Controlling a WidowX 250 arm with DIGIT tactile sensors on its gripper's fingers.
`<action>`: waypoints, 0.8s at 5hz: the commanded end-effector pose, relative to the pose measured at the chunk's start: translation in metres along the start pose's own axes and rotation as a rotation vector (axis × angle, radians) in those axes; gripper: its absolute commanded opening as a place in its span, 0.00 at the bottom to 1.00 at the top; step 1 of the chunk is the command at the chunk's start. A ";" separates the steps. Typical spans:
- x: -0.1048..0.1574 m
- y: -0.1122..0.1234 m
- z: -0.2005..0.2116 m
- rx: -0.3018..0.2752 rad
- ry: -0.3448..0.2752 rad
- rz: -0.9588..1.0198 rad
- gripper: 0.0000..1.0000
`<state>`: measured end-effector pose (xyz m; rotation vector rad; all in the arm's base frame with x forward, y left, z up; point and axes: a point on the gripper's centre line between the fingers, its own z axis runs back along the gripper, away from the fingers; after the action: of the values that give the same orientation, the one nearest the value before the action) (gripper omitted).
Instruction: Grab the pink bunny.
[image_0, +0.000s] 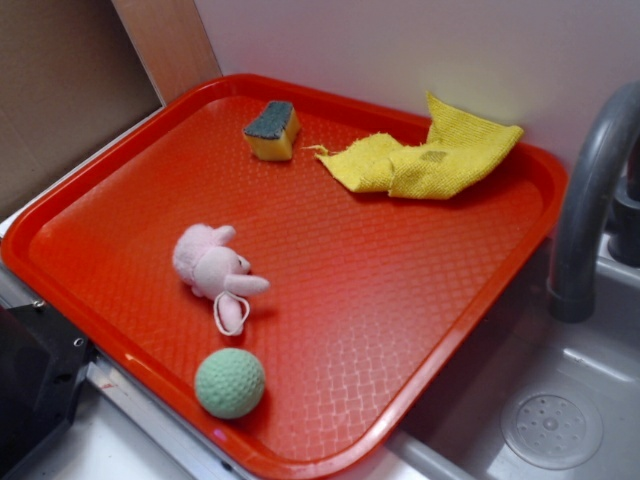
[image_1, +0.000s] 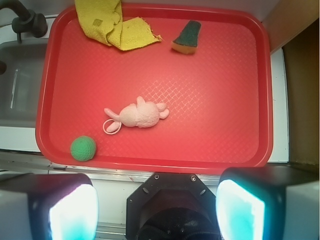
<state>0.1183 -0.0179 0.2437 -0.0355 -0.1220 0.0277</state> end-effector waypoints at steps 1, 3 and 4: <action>0.000 0.000 0.000 0.000 0.000 0.000 1.00; 0.053 -0.034 -0.093 -0.002 -0.067 -0.504 1.00; 0.042 -0.059 -0.143 -0.058 -0.018 -0.748 1.00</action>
<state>0.1781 -0.0727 0.0990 -0.0512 -0.1065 -0.7201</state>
